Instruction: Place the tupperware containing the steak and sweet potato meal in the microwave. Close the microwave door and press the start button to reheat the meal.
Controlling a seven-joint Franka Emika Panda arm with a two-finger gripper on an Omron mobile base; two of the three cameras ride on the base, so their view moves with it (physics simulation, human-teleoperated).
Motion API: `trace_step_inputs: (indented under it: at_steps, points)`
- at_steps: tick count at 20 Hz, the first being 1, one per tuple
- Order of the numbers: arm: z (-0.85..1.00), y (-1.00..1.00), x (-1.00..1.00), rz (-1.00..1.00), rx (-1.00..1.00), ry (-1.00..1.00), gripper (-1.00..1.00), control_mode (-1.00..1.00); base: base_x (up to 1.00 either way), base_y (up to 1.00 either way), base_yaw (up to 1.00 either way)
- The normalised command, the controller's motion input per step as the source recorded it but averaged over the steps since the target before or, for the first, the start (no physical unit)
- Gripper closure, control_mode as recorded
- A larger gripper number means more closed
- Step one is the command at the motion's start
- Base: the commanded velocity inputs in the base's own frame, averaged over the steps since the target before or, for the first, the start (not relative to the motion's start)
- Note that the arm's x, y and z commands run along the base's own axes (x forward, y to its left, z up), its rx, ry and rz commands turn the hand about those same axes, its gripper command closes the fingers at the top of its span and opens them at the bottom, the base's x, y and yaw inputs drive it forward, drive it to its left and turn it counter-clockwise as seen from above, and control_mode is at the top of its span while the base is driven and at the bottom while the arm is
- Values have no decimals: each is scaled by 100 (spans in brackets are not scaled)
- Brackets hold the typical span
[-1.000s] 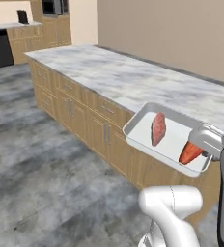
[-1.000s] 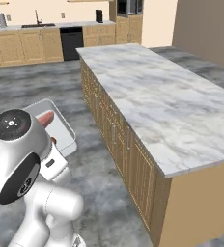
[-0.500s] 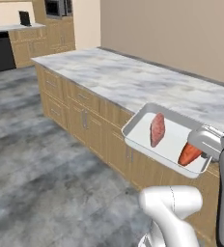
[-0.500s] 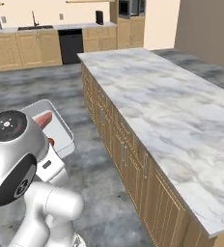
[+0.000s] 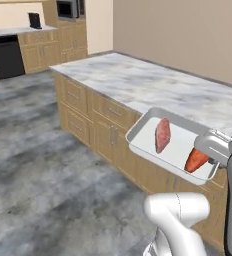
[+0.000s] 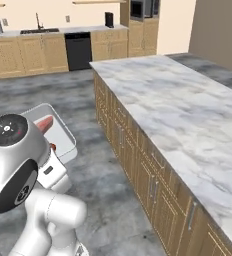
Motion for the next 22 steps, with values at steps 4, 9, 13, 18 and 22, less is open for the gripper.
trace_step_inputs:
  at_steps: [4,9,13,18,22]
  points:
    - [0,0,0,0,0,0,100,100,100,100,1]
    - [0,0,0,0,0,0,100,100,100,100,7]
    - [0,0,0,0,0,0,100,100,100,94,5]
    - [0,0,0,0,0,0,100,100,100,76,0]
    - [0,0,0,0,0,0,100,100,100,72,-3]
